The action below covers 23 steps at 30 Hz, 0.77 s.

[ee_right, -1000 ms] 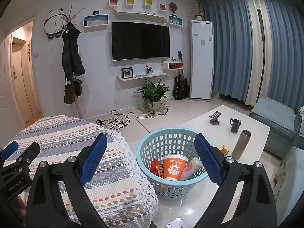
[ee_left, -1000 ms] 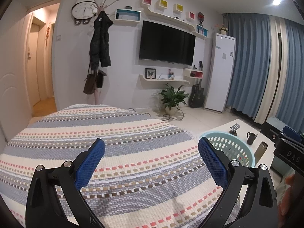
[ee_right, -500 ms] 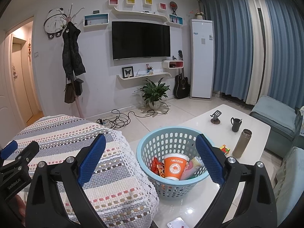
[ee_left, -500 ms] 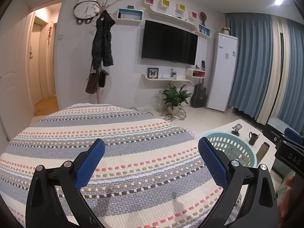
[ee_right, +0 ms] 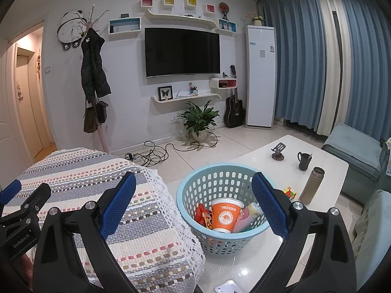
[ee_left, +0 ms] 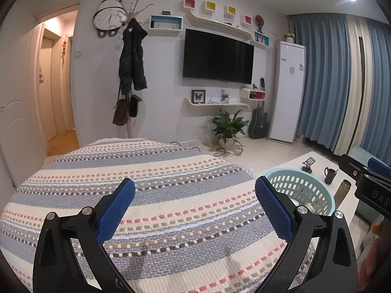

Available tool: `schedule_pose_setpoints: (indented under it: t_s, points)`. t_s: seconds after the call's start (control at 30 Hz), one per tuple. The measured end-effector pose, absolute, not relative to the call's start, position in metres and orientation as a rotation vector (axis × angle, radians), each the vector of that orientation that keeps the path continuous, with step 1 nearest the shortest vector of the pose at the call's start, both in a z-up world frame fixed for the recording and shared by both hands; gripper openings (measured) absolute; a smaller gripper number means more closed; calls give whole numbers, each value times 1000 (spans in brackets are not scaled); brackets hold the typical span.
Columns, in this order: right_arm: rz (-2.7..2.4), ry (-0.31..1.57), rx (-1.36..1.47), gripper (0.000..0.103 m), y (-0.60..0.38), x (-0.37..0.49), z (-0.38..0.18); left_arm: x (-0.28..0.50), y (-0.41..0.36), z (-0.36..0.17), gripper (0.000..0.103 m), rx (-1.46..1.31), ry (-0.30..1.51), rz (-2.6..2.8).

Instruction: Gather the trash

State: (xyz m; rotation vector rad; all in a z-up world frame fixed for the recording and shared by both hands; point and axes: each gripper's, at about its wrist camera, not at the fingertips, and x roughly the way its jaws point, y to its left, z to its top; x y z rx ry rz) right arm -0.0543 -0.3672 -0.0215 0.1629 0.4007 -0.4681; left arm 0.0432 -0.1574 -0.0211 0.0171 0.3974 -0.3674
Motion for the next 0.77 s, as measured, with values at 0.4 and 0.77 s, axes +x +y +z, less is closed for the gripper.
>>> schedule_pose_setpoints:
  t_s: [0.4, 0.77]
  points:
    - [-443, 408, 152, 91, -361, -50, -21, 40, -156, -17, 95, 34, 374, -336]
    - [-397, 385, 124, 91, -341, -60, -8, 22, -139, -1, 96, 10, 421, -348]
